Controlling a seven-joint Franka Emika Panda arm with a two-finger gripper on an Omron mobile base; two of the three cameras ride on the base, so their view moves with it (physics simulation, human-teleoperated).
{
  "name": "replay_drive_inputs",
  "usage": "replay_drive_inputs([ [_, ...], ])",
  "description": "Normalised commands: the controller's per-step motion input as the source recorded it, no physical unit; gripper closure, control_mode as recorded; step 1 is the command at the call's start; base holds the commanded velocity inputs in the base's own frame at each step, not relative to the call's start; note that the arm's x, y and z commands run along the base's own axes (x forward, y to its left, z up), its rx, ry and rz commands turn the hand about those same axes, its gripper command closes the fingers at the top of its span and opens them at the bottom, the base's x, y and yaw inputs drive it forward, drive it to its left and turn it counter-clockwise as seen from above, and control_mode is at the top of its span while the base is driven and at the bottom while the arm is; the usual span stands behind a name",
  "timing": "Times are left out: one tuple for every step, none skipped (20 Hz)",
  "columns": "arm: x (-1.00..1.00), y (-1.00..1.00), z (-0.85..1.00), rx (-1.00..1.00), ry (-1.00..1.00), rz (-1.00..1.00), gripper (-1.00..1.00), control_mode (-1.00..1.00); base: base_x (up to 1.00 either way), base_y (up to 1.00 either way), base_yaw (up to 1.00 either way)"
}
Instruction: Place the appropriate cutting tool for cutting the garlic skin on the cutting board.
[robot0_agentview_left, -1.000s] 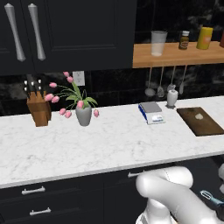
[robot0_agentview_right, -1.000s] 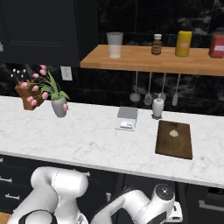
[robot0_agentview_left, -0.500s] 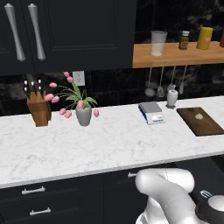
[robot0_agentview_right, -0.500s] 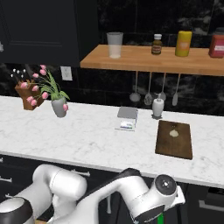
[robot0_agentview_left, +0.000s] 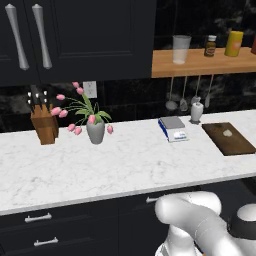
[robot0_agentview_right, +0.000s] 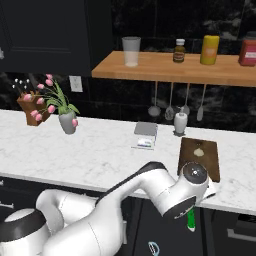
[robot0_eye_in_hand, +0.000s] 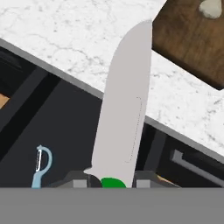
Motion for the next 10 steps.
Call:
replay_drive_inputs([
  [0.94, -0.4, 0.25, 0.0, 0.0, 0.14, 1.0, -1.0, 0.0, 0.0, 0.0],
  [1.0, -0.34, 0.18, 0.0, 0.0, 0.15, 1.0, -1.0, 0.0, 0.0, 0.0],
  [1.0, -0.33, 0.12, 0.0, 0.0, 0.15, 1.0, -1.0, 0.0, 0.0, 0.0],
  [1.0, -0.28, 0.1, 0.0, 0.0, 0.16, 1.0, -1.0, 0.0, 0.0, 0.0],
  [1.0, -0.23, 0.06, 0.0, 0.04, 0.15, 1.0, -1.0, 0.0, 0.0, 0.0],
  [1.0, -0.14, 0.0, 0.0, 0.05, 0.15, 1.0, -1.0, 0.0, 0.0, 0.0],
  [1.0, -0.06, 0.0, 0.0, 0.08, 0.15, 1.0, -1.0, 0.0, 0.0, 0.0],
  [1.0, 0.0, 0.0, 0.0, 0.12, 0.14, 1.0, -1.0, 0.0, 0.0, 0.0],
  [1.0, 0.0, 0.0, 0.0, 0.14, 0.14, 1.0, -1.0, 0.0, 0.0, 0.0],
  [1.0, 0.0, -0.02, 0.0, 0.14, 0.14, 1.0, -1.0, 0.0, 0.0, 0.0],
])
